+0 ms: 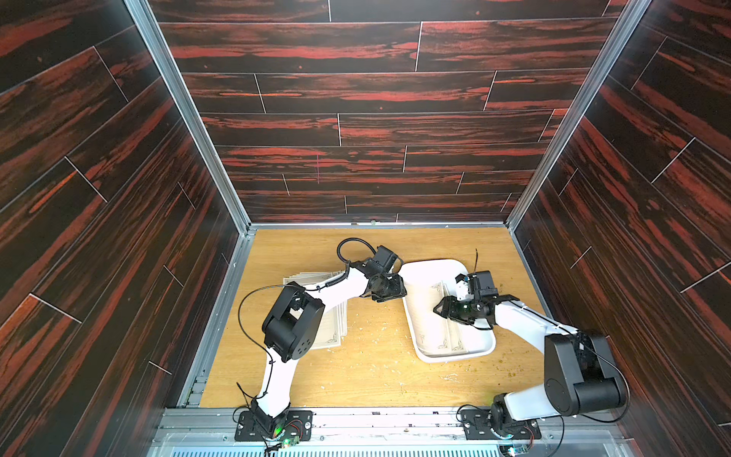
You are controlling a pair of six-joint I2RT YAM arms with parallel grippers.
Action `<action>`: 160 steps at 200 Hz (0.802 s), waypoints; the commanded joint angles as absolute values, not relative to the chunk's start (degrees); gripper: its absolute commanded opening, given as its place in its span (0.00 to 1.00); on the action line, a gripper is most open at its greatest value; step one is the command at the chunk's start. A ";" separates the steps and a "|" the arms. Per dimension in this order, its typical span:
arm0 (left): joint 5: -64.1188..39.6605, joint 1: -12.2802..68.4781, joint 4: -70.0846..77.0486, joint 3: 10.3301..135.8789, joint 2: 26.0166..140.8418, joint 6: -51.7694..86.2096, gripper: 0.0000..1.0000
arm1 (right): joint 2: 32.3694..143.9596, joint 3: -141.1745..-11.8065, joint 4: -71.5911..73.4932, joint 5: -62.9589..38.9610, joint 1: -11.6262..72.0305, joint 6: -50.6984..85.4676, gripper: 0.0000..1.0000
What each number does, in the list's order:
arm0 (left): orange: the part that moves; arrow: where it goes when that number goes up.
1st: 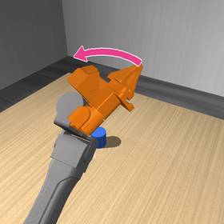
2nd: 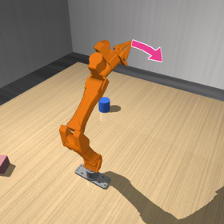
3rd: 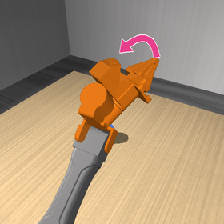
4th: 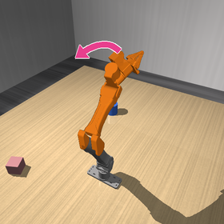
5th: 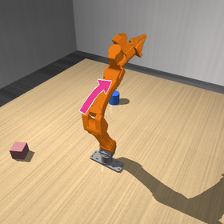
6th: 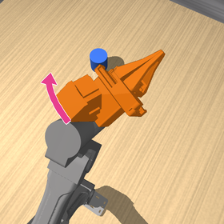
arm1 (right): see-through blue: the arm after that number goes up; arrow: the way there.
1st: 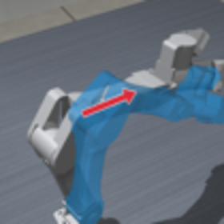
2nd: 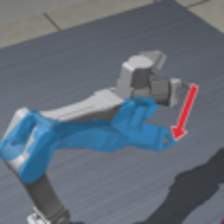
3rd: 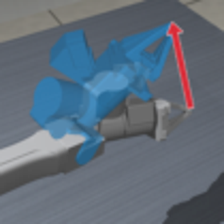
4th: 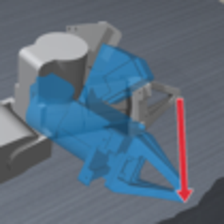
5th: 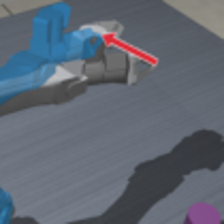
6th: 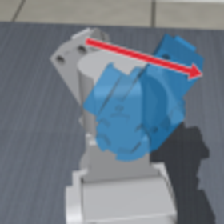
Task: Take out the stationery paper from the storage box
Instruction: Pick up the stationery paper from the storage box.
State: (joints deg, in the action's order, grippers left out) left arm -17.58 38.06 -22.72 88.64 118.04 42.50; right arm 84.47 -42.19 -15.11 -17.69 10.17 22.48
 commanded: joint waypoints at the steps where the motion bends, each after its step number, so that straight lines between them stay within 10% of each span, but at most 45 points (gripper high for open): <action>1: -17.54 38.32 -24.52 88.89 118.30 42.58 0.58 | 86.07 -40.94 -12.13 -22.90 9.00 23.89 0.57; 160: -17.45 38.27 -24.83 88.86 118.65 42.41 0.58 | 86.35 -36.33 -2.73 -40.89 4.43 26.98 0.28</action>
State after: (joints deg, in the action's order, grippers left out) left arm -17.58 38.06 -22.76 88.64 118.04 42.48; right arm 86.21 -36.58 -3.55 -35.22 4.67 26.89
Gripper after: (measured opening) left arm 0.576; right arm 0.308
